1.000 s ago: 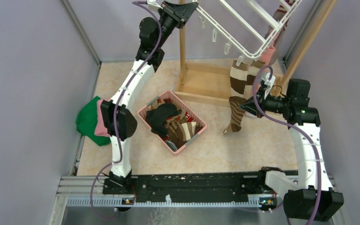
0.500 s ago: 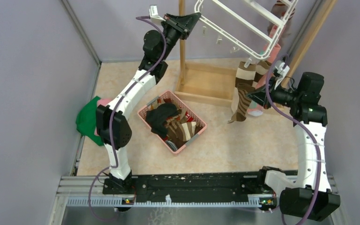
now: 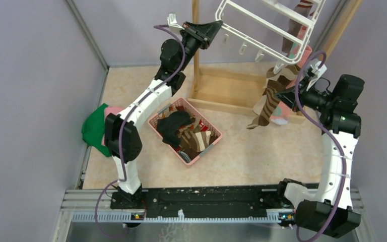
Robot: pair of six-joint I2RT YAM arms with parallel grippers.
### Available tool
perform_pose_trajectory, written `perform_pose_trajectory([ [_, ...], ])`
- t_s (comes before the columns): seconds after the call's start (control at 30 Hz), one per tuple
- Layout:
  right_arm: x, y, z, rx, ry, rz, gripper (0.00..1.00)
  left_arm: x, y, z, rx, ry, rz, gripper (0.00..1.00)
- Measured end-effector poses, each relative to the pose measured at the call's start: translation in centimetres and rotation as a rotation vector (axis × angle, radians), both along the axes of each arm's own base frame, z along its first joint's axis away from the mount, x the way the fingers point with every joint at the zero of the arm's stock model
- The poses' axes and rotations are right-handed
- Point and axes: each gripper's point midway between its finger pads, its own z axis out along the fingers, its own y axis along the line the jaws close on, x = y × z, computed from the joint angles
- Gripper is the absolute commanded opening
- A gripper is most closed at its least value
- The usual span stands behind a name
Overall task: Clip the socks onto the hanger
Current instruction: Rotate the hanger at the center of the board.
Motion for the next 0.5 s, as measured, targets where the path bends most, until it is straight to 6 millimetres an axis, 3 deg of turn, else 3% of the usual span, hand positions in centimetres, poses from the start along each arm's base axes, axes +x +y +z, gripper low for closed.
perform_pose_trajectory([
  [0.2,0.4,-1.4,0.2,-0.006,-0.006,-0.053,0.0,-0.9,-0.6,-0.3,0.002,0.001,-0.017,0.12],
  [0.5,1.6,-2.4,-0.4,-0.021,0.016,-0.106,0.0,-2.4,-1.6,-1.0,0.014,-0.003,-0.07,0.31],
])
